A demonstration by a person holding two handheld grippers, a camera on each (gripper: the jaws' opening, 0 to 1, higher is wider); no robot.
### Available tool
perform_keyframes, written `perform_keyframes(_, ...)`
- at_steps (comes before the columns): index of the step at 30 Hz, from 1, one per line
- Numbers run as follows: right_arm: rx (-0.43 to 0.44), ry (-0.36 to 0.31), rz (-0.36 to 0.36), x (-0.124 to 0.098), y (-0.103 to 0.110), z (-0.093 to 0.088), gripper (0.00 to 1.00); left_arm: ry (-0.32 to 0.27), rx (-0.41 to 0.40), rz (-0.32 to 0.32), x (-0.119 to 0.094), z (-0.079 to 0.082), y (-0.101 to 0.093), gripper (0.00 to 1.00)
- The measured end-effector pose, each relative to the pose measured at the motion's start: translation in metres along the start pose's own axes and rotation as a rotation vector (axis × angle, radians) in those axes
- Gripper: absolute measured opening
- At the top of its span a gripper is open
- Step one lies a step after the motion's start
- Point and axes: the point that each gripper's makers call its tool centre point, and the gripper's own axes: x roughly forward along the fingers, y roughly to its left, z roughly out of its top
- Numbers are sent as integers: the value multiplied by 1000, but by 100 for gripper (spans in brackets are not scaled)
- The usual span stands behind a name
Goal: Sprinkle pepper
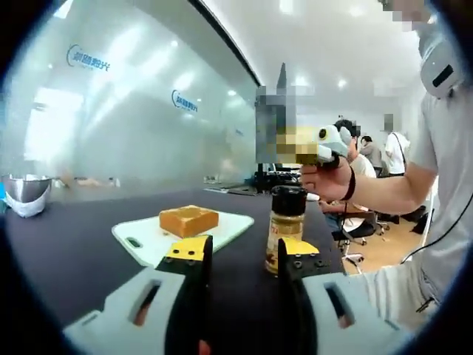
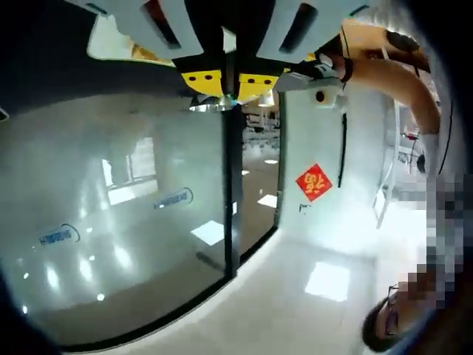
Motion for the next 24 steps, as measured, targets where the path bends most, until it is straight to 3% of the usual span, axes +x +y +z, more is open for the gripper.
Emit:
perform_keyframes(5,-232,134,-166,-33,-57,-28,5,-37,3,77,-4,7,12,30)
perform_keyframes(7,-254,172,-212,-42,-79,-42,8,-42,2,105,-6,8,18,30)
perform_keyframes(9,-185,201,-264,-46,-100,-56,11,-40,1,138,-9,7,25,30)
perform_keyframes(11,10,293,-339,-53,-119,-81,13,-39,-29,222,-14,6,43,31)
perform_keyframes(13,-43,261,-406,-56,-139,-78,15,-67,-48,270,-19,10,52,31)
perform_keyframes(16,-43,222,-490,-65,-163,-77,16,-76,-73,336,-29,10,67,31)
perform_keyframes(19,-93,239,-524,-72,-168,-85,17,-85,-87,347,-31,10,71,31)
perform_keyframes(20,-85,236,-528,-74,-169,-90,17,-87,-92,346,-30,10,72,31)
perform_keyframes(21,-22,241,-535,-78,-169,-101,17,-82,-95,344,-30,9,76,31)
perform_keyframes(22,-37,292,-548,-82,-171,-105,17,-73,-93,343,-29,7,75,31)
perform_keyframes(23,-69,254,-551,-80,-171,-96,17,-65,-90,342,-27,6,74,31)
perform_keyframes(24,-31,188,-551,-78,-170,-89,17,-56,-88,339,-25,5,74,31)
